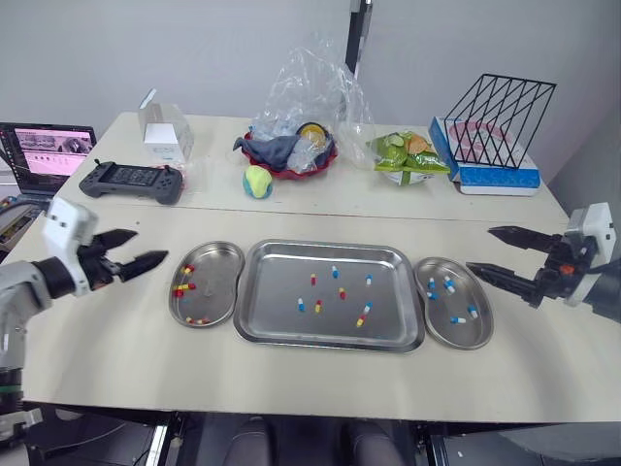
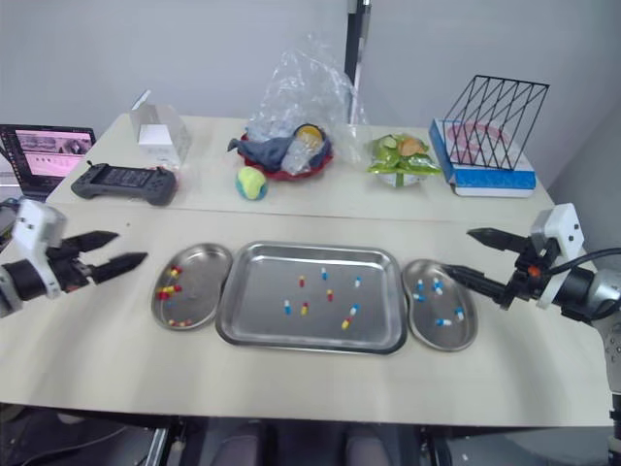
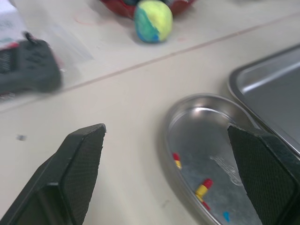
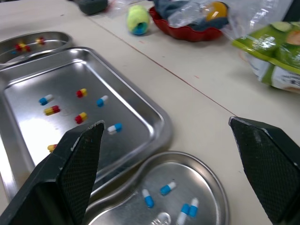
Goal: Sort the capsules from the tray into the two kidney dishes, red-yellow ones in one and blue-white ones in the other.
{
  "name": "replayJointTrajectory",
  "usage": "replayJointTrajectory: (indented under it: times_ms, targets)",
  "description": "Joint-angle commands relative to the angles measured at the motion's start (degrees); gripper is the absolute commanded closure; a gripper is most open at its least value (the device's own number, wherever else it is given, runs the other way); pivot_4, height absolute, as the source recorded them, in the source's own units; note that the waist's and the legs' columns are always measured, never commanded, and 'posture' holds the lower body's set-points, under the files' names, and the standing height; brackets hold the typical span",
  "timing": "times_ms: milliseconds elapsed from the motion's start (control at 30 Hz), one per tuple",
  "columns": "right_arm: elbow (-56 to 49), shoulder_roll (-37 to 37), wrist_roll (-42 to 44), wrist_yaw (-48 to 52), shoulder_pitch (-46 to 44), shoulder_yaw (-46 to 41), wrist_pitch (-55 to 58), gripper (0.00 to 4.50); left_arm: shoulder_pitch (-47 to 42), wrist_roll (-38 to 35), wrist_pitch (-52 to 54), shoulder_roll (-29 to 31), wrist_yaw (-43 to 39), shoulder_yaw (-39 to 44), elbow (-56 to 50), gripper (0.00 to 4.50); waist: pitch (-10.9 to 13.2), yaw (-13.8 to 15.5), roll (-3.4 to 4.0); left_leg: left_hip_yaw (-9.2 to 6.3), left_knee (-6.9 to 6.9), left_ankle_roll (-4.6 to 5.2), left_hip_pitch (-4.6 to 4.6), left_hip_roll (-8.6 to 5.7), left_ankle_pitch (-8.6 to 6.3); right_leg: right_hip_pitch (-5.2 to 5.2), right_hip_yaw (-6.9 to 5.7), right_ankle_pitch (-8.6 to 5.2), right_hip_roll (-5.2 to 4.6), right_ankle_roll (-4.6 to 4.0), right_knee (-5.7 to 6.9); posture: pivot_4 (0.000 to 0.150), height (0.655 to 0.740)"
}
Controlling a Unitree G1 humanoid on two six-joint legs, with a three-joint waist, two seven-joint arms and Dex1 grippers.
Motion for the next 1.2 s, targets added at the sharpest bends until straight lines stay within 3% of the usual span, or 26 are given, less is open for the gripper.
replayJointTrajectory:
  times_ms: [33, 500, 1033, 1200]
  targets:
    - [5.0, -0.8, -1.5, -0.1, -1.4, -3.0, -4.4, 0.0, 0.6, -0.5, -3.2, 1.9, 1.1, 6.6, 5.2, 0.19, 0.0, 0.0, 0.0, 0.02, 0.0, 0.0, 0.0, 0.0, 0.0, 0.0, 0.0, 0.0, 0.0, 0.0, 0.0, 0.15, 0.7334]
    - [23.7, 0.6, -5.9, -2.4, -3.2, -4.3, -17.1, 0.0, 7.8, -1.7, -11.5, -2.6, 1.5, 12.2, 8.3, 0.19, 0.0, -0.5, 0.0, 0.1, -0.02, 0.0, 0.04, 0.04, 0.0, 0.01, 0.01, 0.0, -0.01, 0.0, 0.03, 0.15, 0.7334]
    - [23.8, 0.6, -5.1, -1.9, -4.0, -3.4, -16.3, 0.0, 6.6, -5.3, -7.3, -2.1, 2.4, 12.9, 9.0, 0.19, 0.0, -0.7, 0.0, 0.1, -0.02, -0.01, 0.07, 0.05, 0.0, 0.04, 0.01, 0.0, -0.01, 0.0, 0.04, 0.15, 0.7334]
    - [16.3, 0.9, -2.8, -0.4, -4.2, -1.5, -10.1, 0.0, 7.9, -5.7, -7.1, -2.1, 0.9, 11.6, 6.9, 0.19, 0.0, -1.0, 0.01, 0.09, -0.03, 0.0, 0.07, 0.05, 0.0, 0.02, 0.01, 0.0, -0.01, 0.0, 0.05, 0.15, 0.7334]
